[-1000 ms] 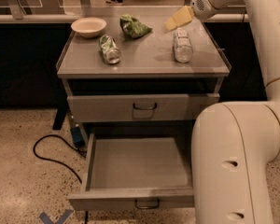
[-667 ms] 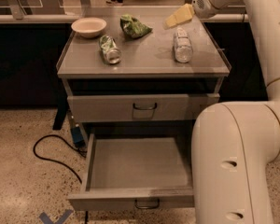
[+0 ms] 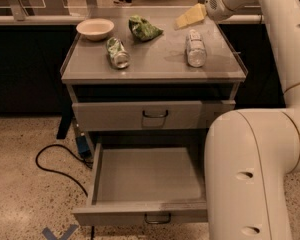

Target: Place blue plastic bottle into middle drawer

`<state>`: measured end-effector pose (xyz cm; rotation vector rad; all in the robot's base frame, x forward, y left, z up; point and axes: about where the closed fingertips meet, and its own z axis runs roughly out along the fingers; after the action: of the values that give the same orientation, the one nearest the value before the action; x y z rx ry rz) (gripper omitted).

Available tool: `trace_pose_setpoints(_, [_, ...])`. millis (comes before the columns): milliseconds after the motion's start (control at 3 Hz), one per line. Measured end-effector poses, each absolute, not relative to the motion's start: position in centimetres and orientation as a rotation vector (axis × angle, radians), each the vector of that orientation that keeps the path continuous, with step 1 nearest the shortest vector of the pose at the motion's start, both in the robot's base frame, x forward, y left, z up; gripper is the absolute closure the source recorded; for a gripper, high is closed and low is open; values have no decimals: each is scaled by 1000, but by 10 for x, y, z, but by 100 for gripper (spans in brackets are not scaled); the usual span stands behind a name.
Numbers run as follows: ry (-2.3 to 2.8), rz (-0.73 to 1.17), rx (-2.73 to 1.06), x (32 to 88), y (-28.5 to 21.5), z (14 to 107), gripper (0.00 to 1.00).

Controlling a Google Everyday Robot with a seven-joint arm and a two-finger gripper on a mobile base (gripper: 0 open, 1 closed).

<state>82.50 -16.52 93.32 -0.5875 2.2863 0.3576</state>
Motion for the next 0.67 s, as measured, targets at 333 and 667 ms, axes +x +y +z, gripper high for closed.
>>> trace_pose_setpoints(333, [2264, 430, -448, 837, -173, 931, 0])
trace_pose_setpoints(667, [2228, 510, -169, 862, -199, 918, 0])
